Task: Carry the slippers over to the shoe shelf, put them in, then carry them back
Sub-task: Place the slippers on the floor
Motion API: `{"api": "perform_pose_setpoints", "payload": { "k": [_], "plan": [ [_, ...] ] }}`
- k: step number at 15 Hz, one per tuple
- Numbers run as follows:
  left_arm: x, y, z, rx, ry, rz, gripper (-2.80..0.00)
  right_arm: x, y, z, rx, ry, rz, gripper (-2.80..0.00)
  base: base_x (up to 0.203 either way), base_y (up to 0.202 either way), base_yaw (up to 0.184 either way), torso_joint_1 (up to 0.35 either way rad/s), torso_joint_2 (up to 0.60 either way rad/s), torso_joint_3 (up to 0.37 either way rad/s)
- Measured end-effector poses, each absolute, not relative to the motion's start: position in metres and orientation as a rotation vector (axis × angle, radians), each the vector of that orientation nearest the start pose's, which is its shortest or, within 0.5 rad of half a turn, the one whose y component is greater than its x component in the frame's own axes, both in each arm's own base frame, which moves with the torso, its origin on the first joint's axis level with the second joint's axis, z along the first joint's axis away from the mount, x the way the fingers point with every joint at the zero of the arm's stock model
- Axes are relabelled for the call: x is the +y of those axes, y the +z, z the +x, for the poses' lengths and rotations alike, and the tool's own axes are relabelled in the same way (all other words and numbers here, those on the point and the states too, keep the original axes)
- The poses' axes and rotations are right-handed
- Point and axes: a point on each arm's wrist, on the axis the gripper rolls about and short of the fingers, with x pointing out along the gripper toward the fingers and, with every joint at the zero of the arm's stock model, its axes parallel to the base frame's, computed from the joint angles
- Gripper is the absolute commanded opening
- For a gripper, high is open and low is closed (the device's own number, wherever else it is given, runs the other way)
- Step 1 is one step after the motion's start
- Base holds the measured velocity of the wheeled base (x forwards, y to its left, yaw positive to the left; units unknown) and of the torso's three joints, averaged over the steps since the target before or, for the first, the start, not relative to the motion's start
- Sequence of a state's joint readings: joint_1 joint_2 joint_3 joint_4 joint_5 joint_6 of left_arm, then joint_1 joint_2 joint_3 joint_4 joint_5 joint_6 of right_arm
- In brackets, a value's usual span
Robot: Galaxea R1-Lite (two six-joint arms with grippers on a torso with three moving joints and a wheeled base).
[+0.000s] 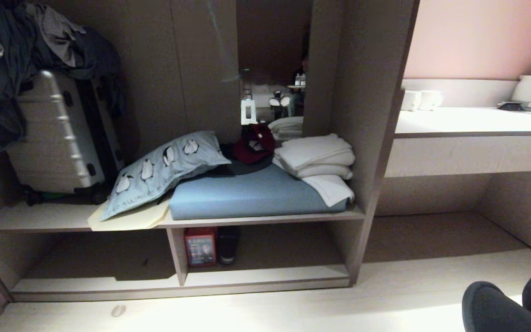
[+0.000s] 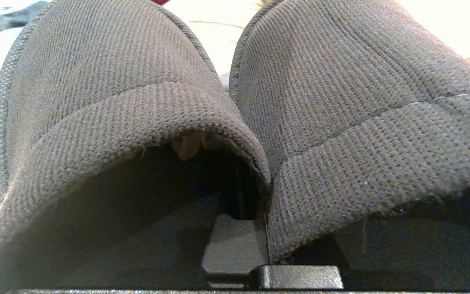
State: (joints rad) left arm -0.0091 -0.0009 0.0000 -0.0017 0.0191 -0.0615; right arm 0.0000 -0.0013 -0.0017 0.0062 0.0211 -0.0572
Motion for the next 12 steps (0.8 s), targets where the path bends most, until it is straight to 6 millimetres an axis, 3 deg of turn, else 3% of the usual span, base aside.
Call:
{"api": "perform_pose_setpoints", "payload": {
  "k": [12],
  "plan": [
    [0.0006, 0.0756, -0.0229, -0.002, 0.01, -0.061, -2.8, 0.0005, 0.0753, -0.023, 0.003, 0.021, -0.058, -2.8, 0.0, -0.198, 0.002, 0.003, 0.0, 0.002]
  ]
}}
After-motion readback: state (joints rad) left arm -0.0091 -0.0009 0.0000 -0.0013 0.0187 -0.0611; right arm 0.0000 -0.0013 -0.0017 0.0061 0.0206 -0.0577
